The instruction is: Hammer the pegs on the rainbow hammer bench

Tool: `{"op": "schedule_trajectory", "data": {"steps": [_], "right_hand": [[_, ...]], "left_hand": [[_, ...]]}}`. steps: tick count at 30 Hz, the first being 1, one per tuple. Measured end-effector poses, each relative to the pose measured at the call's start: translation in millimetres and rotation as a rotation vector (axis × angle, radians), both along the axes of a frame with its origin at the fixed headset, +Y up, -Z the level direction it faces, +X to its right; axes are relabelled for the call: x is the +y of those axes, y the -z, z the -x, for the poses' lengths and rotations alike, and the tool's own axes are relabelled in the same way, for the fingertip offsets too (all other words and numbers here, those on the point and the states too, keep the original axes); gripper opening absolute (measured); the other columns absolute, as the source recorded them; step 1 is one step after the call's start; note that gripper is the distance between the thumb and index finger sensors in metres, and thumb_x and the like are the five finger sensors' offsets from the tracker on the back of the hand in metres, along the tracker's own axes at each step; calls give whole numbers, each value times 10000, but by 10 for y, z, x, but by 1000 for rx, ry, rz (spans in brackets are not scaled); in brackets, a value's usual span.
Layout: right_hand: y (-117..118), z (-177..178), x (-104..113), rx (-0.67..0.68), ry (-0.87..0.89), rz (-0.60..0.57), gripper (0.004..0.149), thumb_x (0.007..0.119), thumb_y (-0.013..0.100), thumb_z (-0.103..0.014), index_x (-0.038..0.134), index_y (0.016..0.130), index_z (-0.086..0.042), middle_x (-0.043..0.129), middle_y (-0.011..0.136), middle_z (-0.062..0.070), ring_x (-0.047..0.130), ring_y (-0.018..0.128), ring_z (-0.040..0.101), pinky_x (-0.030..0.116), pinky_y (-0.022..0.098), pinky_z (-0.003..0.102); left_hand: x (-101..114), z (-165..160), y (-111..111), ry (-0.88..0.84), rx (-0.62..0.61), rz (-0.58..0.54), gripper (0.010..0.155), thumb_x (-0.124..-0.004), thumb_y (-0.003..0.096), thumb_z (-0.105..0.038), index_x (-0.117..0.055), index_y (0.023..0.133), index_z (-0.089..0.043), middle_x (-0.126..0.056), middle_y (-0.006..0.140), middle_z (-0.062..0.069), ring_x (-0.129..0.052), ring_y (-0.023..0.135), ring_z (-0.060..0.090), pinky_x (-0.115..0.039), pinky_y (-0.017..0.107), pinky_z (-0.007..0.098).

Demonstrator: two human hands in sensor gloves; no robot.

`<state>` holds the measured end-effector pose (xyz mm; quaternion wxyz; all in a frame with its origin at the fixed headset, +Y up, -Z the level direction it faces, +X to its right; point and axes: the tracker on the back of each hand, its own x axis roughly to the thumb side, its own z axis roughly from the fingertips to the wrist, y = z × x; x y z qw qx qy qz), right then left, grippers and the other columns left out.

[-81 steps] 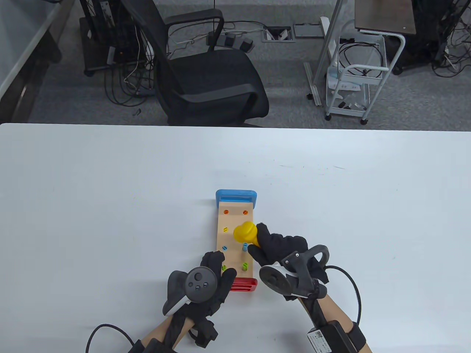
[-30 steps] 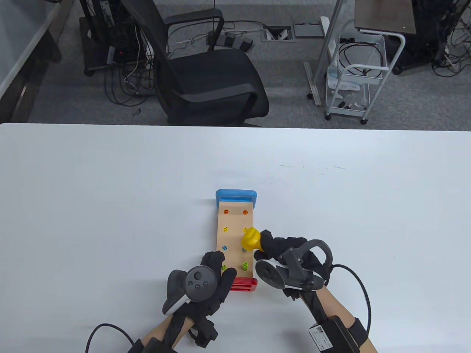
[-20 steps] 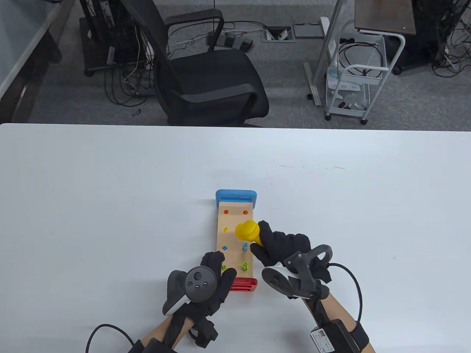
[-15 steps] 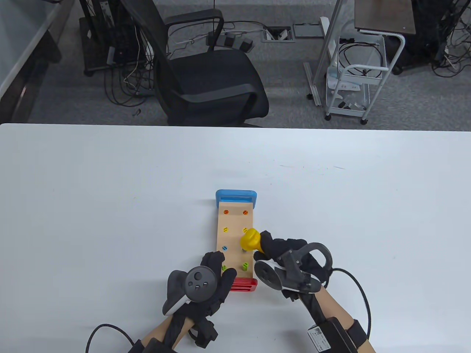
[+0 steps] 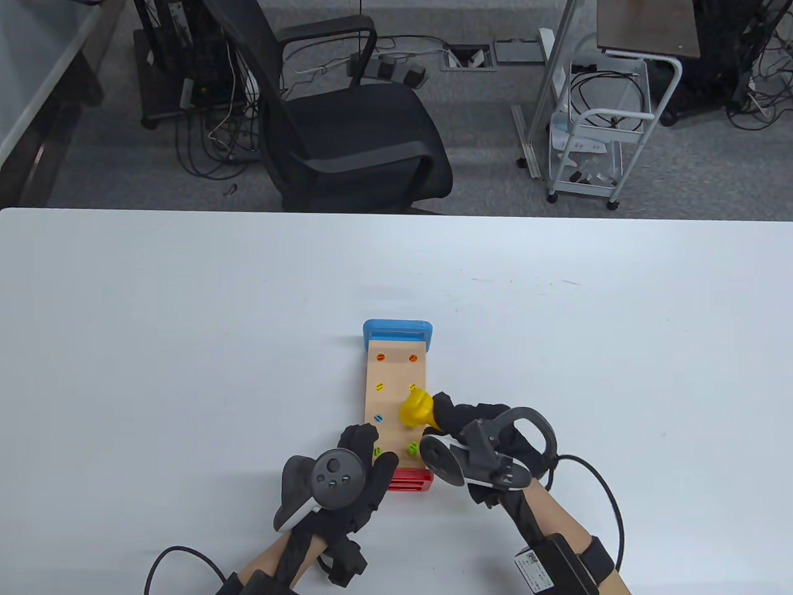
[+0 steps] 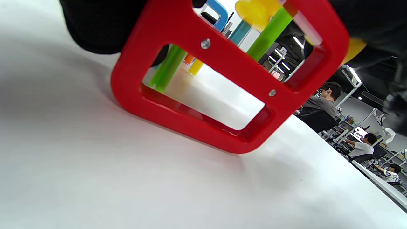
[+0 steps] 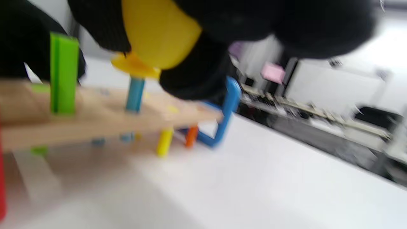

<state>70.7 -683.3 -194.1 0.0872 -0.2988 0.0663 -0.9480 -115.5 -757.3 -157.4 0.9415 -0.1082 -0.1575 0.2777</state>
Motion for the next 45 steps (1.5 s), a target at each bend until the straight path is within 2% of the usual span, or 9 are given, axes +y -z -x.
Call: {"op": "schedule_trajectory", "data": {"steps": [9,12,14,21,24,27,38,41,45], "right_hand": [[-74,-144,156,-24,273,-191,648,680,573,-480,724,1008,-2,994,539,91,878,176,147,865,281,426],[27,-49,-51,-224,-142,169,656,621,588,-536,608,1058,-78,949,647,15,890,256,105,877,370,379],[17,-65,-7,1,27,-30,644,727,557,-478,779,980,4,1021,506,97,879,138,148,875,244,424],[14,-55,34,-82,-26,57,647,682,572,-494,717,1021,-29,990,559,80,881,198,146,863,305,424],[-54,-129,124,-49,215,-149,648,684,571,-486,724,1011,-13,991,546,86,884,190,149,865,293,429],[89,-28,-110,-175,-115,169,652,666,578,-502,681,1021,-23,980,574,61,888,198,129,877,306,405],[-36,-145,26,-54,213,-172,650,660,576,-490,712,1017,-15,986,553,80,885,198,142,866,300,424],[57,-54,-171,-216,-113,94,652,676,573,-497,698,1010,-13,983,566,64,887,189,131,878,293,409],[43,2,-156,-113,-76,54,642,682,569,-495,721,1002,-22,986,559,73,879,190,142,867,299,419]], "left_hand": [[5,1,-2,0,0,0,892,-374,597,-562,-345,1131,152,-483,1082,552,-890,820,510,-794,593,594],[6,-1,1,3,0,5,891,-373,597,-563,-343,1131,150,-480,1082,552,-890,820,511,-792,594,596],[6,0,0,1,-3,3,891,-373,598,-562,-344,1131,151,-480,1082,553,-889,821,510,-792,594,595],[5,0,-1,0,0,-1,892,-373,597,-563,-346,1131,152,-483,1082,552,-891,821,509,-793,593,595],[4,0,0,0,0,0,892,-374,597,-563,-346,1130,151,-483,1082,552,-890,821,510,-793,594,595],[2,-3,-1,-1,-1,1,891,-373,597,-562,-346,1130,151,-483,1082,551,-890,820,510,-793,592,595],[5,2,-1,0,-1,0,891,-373,597,-563,-345,1131,151,-483,1082,551,-892,820,509,-793,593,595],[4,-1,4,0,-4,2,892,-372,598,-562,-344,1131,152,-480,1082,553,-889,821,511,-792,593,595],[7,2,0,-1,-2,2,892,-374,597,-563,-344,1131,151,-481,1082,553,-891,819,511,-793,593,596]]}}
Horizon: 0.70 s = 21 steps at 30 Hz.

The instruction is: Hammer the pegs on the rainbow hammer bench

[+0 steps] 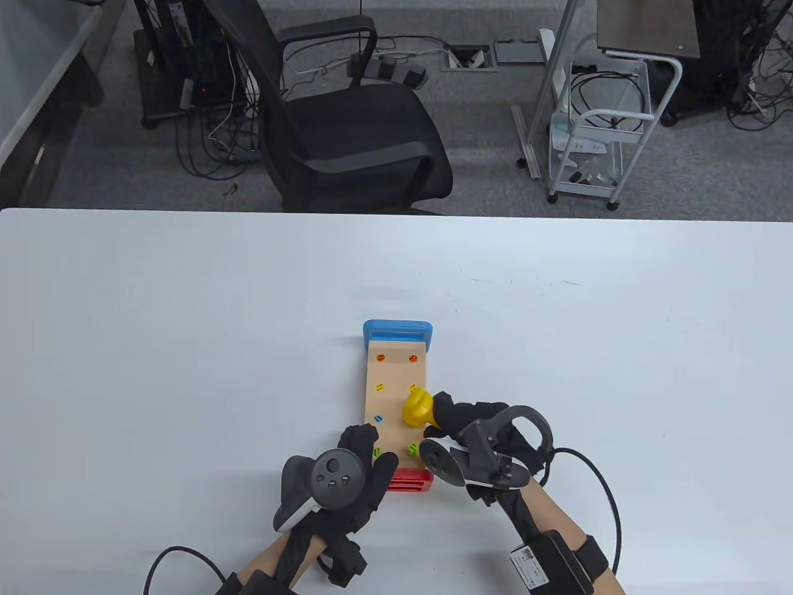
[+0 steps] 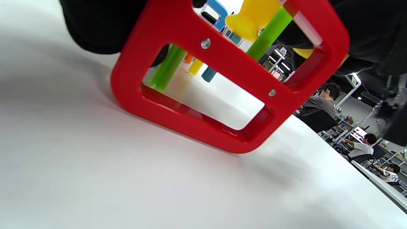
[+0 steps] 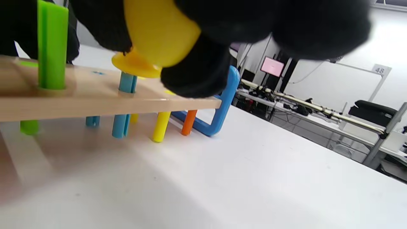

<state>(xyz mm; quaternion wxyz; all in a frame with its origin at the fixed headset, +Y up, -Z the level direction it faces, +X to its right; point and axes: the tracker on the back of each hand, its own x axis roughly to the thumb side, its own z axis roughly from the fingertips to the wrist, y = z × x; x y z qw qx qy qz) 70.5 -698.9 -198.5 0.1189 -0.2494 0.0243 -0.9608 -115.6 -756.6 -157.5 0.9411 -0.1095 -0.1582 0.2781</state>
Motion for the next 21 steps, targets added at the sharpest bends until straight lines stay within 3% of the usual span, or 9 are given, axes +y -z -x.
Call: {"op": "schedule_trajectory", "data": {"steps": [3,6,7,8,9,10,12,15,21], "right_hand": [[17,-13,29,18,37,-12,645,673,573,-497,724,1012,-28,986,558,74,883,203,142,865,308,423],[-29,-115,69,37,256,-192,646,666,575,-495,714,1013,-22,983,561,75,886,205,140,867,305,423],[-34,-124,50,51,284,-195,647,676,573,-489,721,1007,-12,985,552,84,885,197,144,866,297,427],[-21,-97,-16,64,243,-119,644,711,565,-476,749,993,4,993,532,104,880,178,160,861,281,439],[17,-39,-141,5,73,18,643,730,564,-465,765,990,16,998,524,121,877,170,173,857,273,449],[-28,-64,-141,-119,-30,15,648,658,572,-531,681,1021,-64,972,592,22,889,218,103,883,325,383],[18,-27,-148,10,30,-20,644,701,564,-496,734,996,-20,993,552,70,884,183,138,873,289,418],[16,-49,-123,-12,35,-5,647,691,566,-498,724,1013,-31,988,563,74,884,204,144,866,308,425],[-12,-193,86,-26,212,-96,647,690,566,-507,723,1014,-41,984,564,70,886,207,137,869,309,419]], "left_hand": [[1,1,0,0,1,-1,891,-373,597,-563,-344,1131,150,-482,1082,552,-891,821,509,-793,594,595],[1,0,0,0,0,-1,891,-373,597,-563,-345,1131,149,-484,1082,551,-891,821,508,-793,594,594],[1,1,0,0,0,-1,891,-373,597,-563,-345,1131,151,-483,1082,552,-891,820,509,-793,593,595],[2,0,0,0,0,0,893,-374,597,-563,-344,1131,151,-482,1082,551,-890,820,510,-792,593,596],[2,-1,1,0,-1,1,893,-374,597,-563,-345,1131,151,-481,1082,552,-890,820,510,-792,594,595],[2,-2,2,2,0,3,892,-373,597,-564,-343,1131,150,-479,1083,552,-890,821,509,-791,595,595],[2,-2,1,0,-1,2,892,-374,597,-564,-344,1132,149,-481,1083,552,-891,820,509,-792,594,596],[2,-1,0,0,0,0,892,-373,597,-564,-344,1132,150,-481,1082,553,-890,822,509,-793,593,596],[1,-2,3,-1,-1,3,892,-373,597,-564,-344,1131,150,-480,1083,553,-890,820,510,-791,594,596]]}}
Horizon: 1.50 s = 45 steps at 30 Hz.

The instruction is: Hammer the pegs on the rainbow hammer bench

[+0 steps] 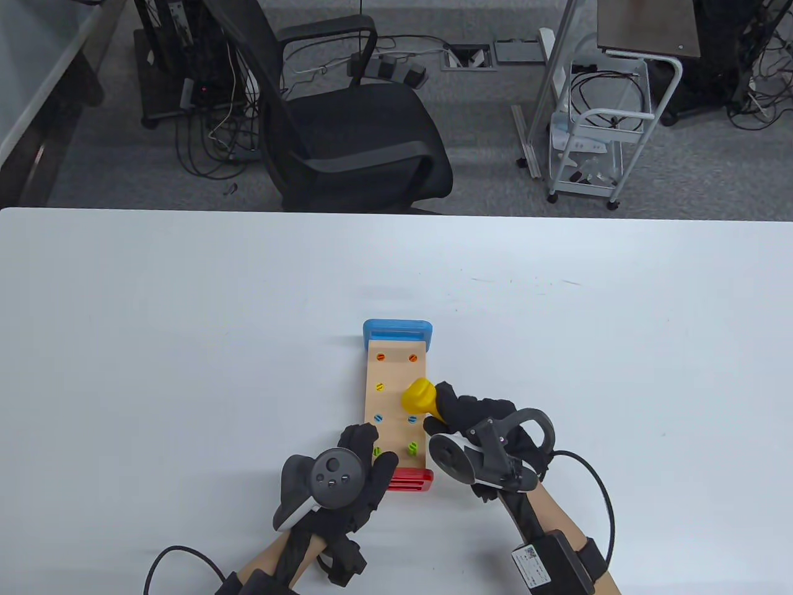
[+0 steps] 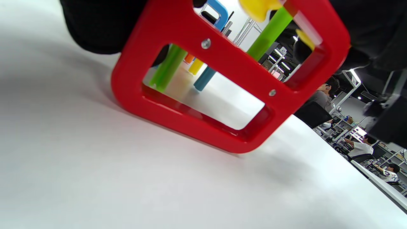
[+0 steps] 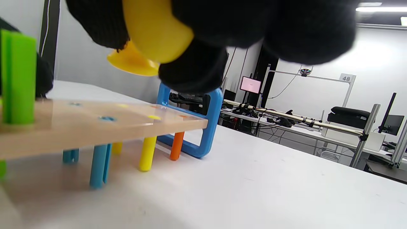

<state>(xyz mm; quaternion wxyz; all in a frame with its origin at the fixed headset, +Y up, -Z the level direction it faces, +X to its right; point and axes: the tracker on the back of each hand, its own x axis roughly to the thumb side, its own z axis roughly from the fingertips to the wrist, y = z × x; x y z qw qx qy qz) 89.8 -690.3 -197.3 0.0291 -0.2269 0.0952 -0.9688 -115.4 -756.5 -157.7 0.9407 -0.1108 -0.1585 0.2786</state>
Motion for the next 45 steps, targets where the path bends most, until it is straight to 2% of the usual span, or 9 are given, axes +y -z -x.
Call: {"op": "schedule_trajectory", "data": {"steps": [14,19,22,24,26,30,34,37,45], "right_hand": [[-310,-178,100,113,32,49,625,744,553,-471,695,1015,-54,957,710,70,900,263,152,865,351,431],[-418,-178,196,212,146,-37,622,692,566,-476,701,1018,-50,970,625,67,890,243,142,865,337,425],[-379,-149,136,243,170,26,618,702,571,-457,717,1017,-29,975,591,94,882,224,161,858,323,444],[-334,-78,-14,181,-67,131,621,680,573,-475,686,1030,-53,962,604,69,879,235,144,862,336,427],[-333,-48,-10,242,17,81,619,705,566,-462,729,1007,-29,980,565,81,877,199,145,867,301,429],[-344,-21,35,228,-20,71,621,696,571,-467,714,1019,-38,971,581,79,877,219,147,862,321,431],[-371,-106,141,223,160,1,623,700,571,-467,714,1018,-34,970,580,79,878,219,144,862,320,428],[-377,-142,130,212,175,-28,623,698,570,-471,709,1020,-39,970,584,73,879,221,139,865,321,425],[-365,-163,85,215,210,1,629,710,566,-468,704,1023,-37,969,591,76,881,224,146,863,324,431]], "left_hand": [[-1,1,1,-2,1,-1,889,-372,597,-561,-343,1132,149,-482,1082,553,-888,822,511,-791,594,597],[-2,1,1,-4,0,-1,882,-365,599,-550,-341,1133,152,-478,1083,555,-887,822,514,-789,595,599],[-2,1,-2,-5,0,-3,872,-360,599,-538,-341,1133,152,-479,1081,561,-888,820,520,-789,593,603],[-3,-1,0,-4,-3,-2,872,-360,599,-537,-340,1133,153,-476,1082,560,-887,821,521,-788,593,604],[-2,2,0,-2,-2,-2,872,-360,599,-537,-338,1133,152,-475,1083,559,-888,822,518,-789,594,602],[-2,4,0,-2,-2,-3,873,-361,600,-538,-339,1133,153,-477,1082,559,-888,821,517,-789,593,602],[-2,4,-1,-3,-2,-2,873,-362,599,-539,-338,1133,152,-478,1082,557,-888,821,517,-789,595,601],[-3,4,-1,-3,-2,-2,875,-363,599,-540,-338,1133,152,-478,1082,556,-888,822,516,-789,595,600],[-3,3,-2,-2,-2,-2,877,-359,599,-544,-337,1133,151,-478,1082,557,-888,822,515,-789,595,600]]}}
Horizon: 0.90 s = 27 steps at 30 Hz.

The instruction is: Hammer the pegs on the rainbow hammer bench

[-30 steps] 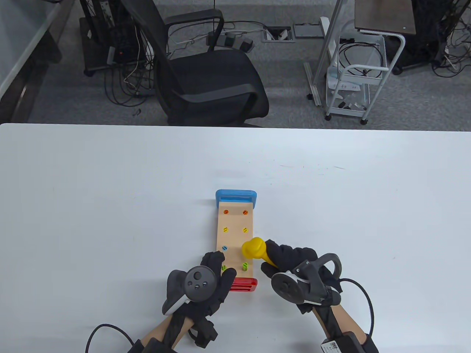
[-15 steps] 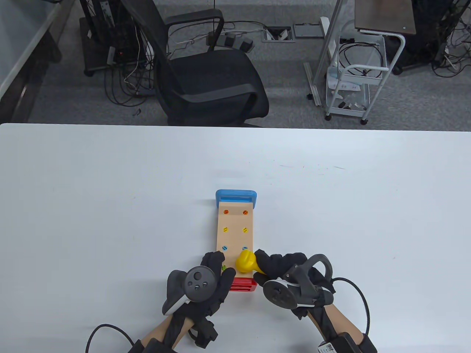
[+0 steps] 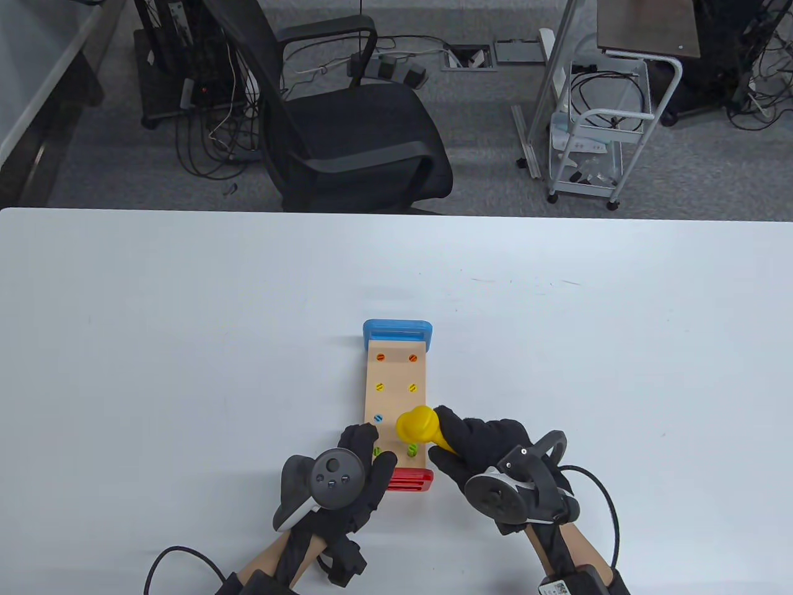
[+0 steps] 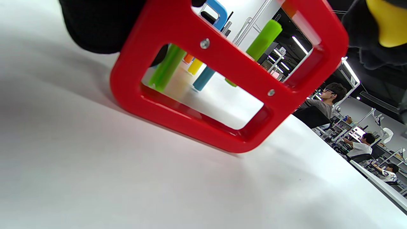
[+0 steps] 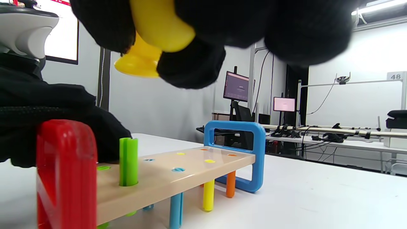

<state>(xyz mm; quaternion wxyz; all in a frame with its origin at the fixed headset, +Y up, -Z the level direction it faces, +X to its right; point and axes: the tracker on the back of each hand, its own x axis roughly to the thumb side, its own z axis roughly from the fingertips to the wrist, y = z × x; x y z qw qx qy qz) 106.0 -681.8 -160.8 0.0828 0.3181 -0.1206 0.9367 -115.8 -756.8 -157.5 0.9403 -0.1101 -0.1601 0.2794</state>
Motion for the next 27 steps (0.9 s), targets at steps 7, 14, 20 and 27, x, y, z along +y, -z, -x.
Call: {"op": "schedule_trajectory", "data": {"steps": [7,14,20,27], "right_hand": [[-11,118,-185,-24,-235,119,627,716,566,-461,699,1029,-39,964,602,80,877,229,155,858,332,440],[-74,39,97,-3,-70,-13,631,724,558,-465,700,1028,-45,967,607,70,881,230,151,862,333,436],[2,55,-103,3,-162,43,630,740,548,-462,707,1028,-55,972,606,78,884,230,165,859,332,449],[23,121,-288,-1,-282,67,624,746,541,-464,698,1018,-64,970,601,67,887,223,159,865,324,443]], "left_hand": [[0,-2,-1,0,0,0,875,-363,599,-541,-336,1133,151,-476,1082,557,-887,822,517,-788,595,601],[-2,-2,2,0,0,-1,878,-360,598,-545,-336,1133,151,-479,1081,557,-888,821,515,-789,594,600],[-2,-1,2,0,1,-1,878,-360,598,-545,-336,1133,151,-478,1082,556,-889,820,514,-789,595,599],[-1,-2,2,4,2,-4,879,-360,598,-546,-337,1133,151,-482,1081,555,-891,819,513,-791,594,598]]}}
